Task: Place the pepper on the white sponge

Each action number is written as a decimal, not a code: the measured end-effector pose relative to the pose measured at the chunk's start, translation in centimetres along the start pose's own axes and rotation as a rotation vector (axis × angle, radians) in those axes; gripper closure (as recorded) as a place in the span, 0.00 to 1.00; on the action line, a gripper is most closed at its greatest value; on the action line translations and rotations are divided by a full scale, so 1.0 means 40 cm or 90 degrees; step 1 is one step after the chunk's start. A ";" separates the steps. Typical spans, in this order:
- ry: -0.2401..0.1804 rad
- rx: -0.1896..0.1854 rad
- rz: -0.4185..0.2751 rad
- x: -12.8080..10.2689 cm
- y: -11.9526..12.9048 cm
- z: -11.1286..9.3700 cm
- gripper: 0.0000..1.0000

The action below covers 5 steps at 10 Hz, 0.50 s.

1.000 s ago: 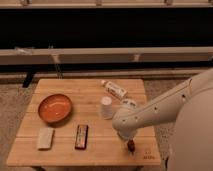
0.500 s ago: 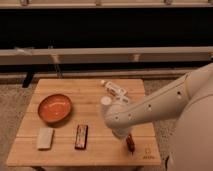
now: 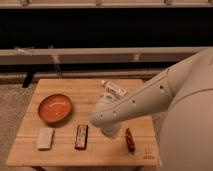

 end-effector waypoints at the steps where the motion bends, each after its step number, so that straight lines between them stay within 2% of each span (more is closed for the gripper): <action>1: -0.002 -0.003 0.006 -0.003 0.009 -0.007 0.91; 2: -0.006 -0.006 0.022 0.000 0.001 -0.005 0.86; 3: -0.008 -0.012 0.045 0.015 -0.023 0.003 0.75; 5: -0.010 -0.027 0.091 0.076 -0.083 0.036 0.55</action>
